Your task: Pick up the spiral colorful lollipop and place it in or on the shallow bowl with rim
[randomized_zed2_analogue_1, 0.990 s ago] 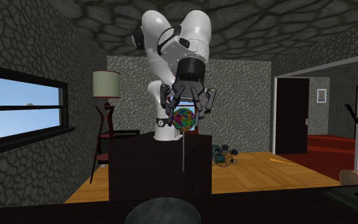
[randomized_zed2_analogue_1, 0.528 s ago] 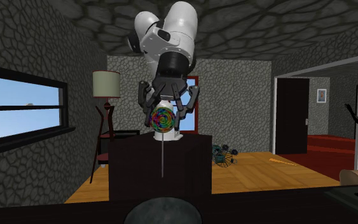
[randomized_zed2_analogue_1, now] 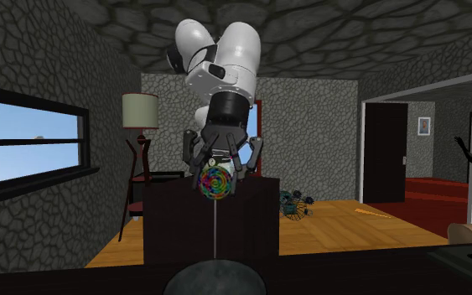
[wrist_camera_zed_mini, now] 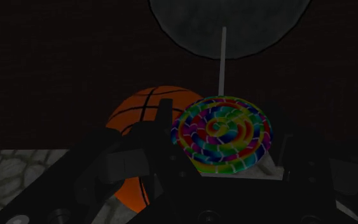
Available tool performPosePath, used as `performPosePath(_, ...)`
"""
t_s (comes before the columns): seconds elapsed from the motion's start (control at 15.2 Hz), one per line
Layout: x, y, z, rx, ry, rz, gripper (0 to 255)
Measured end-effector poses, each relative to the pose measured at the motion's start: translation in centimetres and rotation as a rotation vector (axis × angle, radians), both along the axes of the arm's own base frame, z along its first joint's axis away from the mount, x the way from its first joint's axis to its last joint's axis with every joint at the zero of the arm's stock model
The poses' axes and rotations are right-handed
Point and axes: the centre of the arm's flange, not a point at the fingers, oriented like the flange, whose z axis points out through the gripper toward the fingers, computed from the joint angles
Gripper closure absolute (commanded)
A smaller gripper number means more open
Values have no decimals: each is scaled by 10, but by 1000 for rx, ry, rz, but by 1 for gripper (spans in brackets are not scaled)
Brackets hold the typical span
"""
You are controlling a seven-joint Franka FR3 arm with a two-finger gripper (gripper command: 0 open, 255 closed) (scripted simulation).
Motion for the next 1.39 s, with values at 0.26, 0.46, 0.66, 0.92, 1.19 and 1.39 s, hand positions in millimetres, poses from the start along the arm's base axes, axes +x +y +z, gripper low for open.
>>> performPosePath(0.26, 2, -1, -21, 0, 0, 0, 255)
performPosePath(0.46, 2, 1, -37, 0, 0, 0, 255)
performPosePath(0.66, 1, 0, -49, 0, 0, 0, 255)
performPosePath(0.92, 1, -1, -53, 0, 0, 0, 255)
performPosePath(1.19, 1, -1, -53, 0, 0, 0, 0)
performPosePath(1.39, 1, -1, -53, 0, 0, 0, 0)
